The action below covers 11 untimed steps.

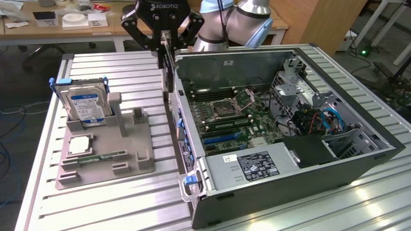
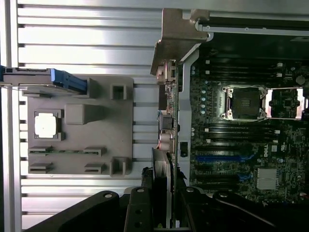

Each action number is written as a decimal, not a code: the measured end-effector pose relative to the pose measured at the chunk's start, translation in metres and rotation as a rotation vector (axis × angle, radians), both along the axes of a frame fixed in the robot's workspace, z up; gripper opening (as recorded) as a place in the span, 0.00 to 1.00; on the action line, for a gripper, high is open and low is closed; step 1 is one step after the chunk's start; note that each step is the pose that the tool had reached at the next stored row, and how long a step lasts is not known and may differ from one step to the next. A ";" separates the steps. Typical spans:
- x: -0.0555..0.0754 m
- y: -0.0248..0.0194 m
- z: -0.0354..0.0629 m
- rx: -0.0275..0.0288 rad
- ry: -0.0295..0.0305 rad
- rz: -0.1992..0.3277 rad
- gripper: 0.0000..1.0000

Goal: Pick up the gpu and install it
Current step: 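Pick up the gpu and move the gpu toward the slot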

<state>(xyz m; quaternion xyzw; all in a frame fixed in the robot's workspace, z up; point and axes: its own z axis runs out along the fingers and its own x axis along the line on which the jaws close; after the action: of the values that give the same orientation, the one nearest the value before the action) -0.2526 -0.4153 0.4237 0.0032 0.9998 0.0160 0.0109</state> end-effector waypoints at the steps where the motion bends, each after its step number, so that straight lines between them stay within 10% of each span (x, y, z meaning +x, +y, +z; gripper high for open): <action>1: 0.001 0.0000 0.0000 -0.0001 0.0000 0.000 0.27; 11: 0.011 0.0000 0.0000 0.0000 0.0001 0.000 0.27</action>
<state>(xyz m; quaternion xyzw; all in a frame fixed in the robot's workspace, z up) -0.2415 -0.4153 0.4238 0.0032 0.9998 0.0160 0.0109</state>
